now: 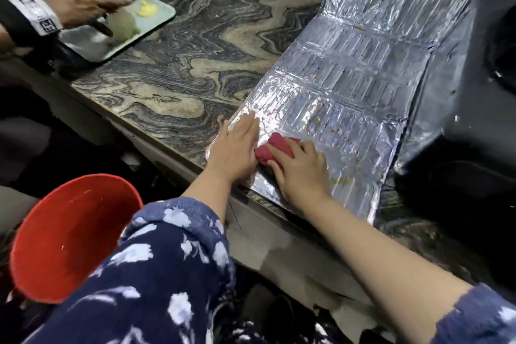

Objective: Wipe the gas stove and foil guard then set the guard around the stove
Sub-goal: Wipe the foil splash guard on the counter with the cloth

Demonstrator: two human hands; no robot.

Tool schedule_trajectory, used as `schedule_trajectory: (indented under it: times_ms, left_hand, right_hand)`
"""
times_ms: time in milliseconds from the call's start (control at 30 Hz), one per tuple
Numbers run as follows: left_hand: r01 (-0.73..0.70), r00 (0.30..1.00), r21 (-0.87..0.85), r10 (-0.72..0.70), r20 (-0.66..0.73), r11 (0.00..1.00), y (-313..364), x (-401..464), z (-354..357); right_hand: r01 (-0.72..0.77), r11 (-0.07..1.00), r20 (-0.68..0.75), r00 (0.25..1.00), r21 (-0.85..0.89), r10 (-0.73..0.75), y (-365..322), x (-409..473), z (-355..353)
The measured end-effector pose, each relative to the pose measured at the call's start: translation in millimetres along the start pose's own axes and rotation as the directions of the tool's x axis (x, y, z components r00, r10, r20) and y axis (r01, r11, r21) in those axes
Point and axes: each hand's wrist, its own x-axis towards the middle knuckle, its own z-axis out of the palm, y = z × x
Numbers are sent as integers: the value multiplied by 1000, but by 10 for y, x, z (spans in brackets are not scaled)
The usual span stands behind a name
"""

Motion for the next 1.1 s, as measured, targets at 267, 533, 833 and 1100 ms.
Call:
schedule_trajectory:
  times_ms: [267,533,833,1100]
  left_hand:
    - [-15,1000,-47,16,13,999,65,-12,195]
    - [-38,999,-60,37,-22,997,16,-5,252]
    - [13,996,-102,-22,-89,995,263,286,-49]
    - [-82,997,-121,83,-1,989,487,691,151]
  right_hand:
    - [30,999,130,991,-13,-28,338,67,66]
    - [-160,987,68,985,-4,160,963,916,48]
    - [-113,969,-104,985,221,139,748,650,-277]
    - [-89,996,39,995,4,89,552,-490,-6]
